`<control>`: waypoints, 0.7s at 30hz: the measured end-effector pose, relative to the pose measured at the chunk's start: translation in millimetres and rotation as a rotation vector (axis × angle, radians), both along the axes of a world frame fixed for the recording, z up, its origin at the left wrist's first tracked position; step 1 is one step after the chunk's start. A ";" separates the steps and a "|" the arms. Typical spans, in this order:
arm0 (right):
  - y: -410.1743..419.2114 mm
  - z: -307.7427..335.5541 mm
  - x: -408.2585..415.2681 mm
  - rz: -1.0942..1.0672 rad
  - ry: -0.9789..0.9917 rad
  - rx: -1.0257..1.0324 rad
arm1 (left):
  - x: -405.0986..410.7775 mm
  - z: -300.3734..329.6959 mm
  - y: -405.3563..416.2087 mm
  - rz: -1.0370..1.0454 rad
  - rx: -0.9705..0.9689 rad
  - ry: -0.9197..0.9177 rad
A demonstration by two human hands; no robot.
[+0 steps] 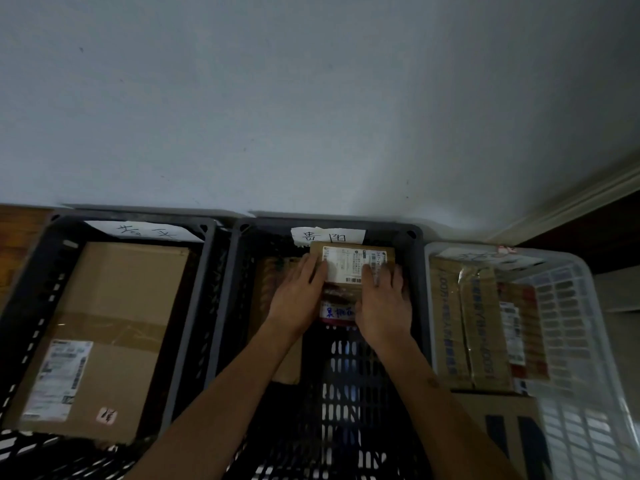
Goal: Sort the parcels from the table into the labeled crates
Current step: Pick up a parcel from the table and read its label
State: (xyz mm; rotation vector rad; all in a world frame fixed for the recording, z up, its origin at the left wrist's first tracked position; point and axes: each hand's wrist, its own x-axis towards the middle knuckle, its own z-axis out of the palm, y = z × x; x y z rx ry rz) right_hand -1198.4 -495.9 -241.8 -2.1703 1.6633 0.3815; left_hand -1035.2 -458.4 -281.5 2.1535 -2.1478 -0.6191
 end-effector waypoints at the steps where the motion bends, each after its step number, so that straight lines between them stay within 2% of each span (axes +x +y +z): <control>1: -2.7 -3.4 -1.3 -0.013 0.012 0.036 | 0.1 1.8 -2.5 -0.001 0.011 -0.009; 5: -3.5 -13.1 -0.9 -0.034 -0.006 0.050 | -2.3 -1.2 -1.5 -0.004 0.008 -0.049; 17: -22.0 -9.9 0.6 0.083 0.085 -0.011 | -6.2 -4.3 -13.3 -0.055 0.008 -0.025; 21: -19.3 -12.5 1.3 0.108 0.081 -0.070 | -8.0 -5.3 -10.2 -0.049 -0.014 -0.072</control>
